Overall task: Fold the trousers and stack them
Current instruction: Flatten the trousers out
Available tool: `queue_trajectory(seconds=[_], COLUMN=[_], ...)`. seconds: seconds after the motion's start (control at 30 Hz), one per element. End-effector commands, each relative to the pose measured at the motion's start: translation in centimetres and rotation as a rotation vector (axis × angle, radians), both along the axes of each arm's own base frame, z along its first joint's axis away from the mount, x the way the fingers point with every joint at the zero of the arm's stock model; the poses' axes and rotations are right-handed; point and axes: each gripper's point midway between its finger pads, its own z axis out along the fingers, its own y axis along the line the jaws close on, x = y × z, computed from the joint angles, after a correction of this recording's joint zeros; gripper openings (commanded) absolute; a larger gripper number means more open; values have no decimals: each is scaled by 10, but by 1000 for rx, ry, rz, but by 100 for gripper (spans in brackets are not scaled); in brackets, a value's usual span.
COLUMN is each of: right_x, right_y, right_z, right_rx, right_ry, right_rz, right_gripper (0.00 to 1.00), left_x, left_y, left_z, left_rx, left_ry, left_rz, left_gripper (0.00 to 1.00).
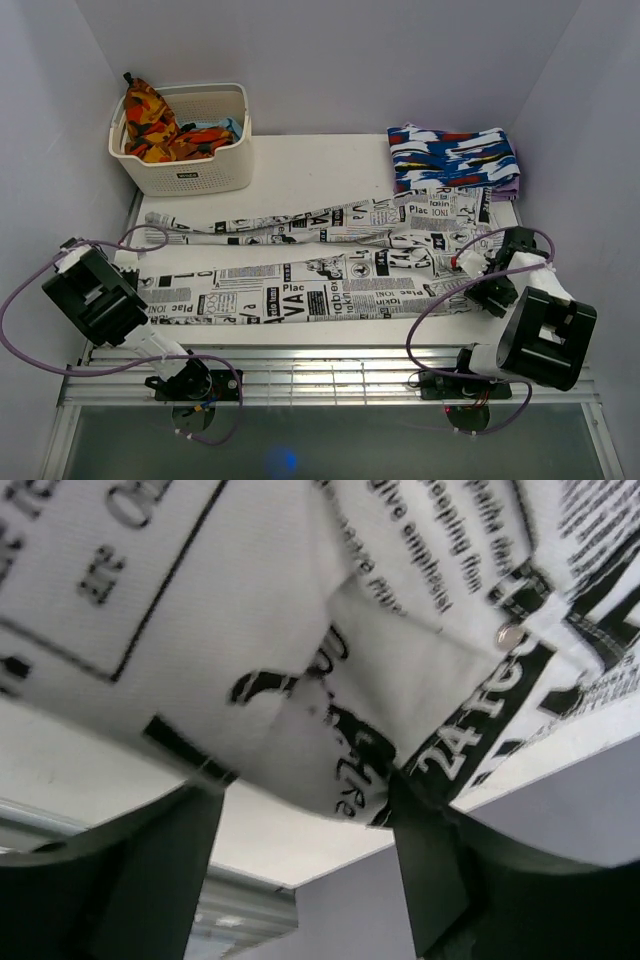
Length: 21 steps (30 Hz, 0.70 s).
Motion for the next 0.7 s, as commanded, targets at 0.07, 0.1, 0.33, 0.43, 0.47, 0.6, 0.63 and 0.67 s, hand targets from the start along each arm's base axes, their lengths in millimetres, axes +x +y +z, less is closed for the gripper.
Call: queue_trajectory(seconds=[0.07, 0.1, 0.33, 0.43, 0.47, 0.6, 0.63, 0.67], right_x=[-6, 5, 47, 64, 68, 71, 62, 64], right_y=[-10, -6, 27, 33, 38, 44, 45, 40], right_z=[28, 41, 92, 81, 72, 42, 30, 23], right_rx=[-73, -42, 265, 306, 304, 238, 226, 188], right_ry=[-22, -65, -44, -11, 9, 42, 71, 64], right_rz=[129, 135, 1, -89, -95, -135, -146, -144], right_gripper=[93, 95, 87, 70, 67, 54, 50, 50], left_x=[2, 14, 68, 84, 87, 103, 102, 97], left_y=[14, 15, -2, -25, -32, -62, -65, -72], left_z=[40, 57, 98, 93, 89, 67, 61, 49], left_rx=[79, 73, -19, -74, -86, -118, -122, -140], left_ry=[-50, -94, -317, -344, -343, -343, -332, -303], left_rz=[-112, -98, -91, -98, -102, -97, -95, -88], left_gripper=[29, 44, 54, 53, 53, 52, 52, 52])
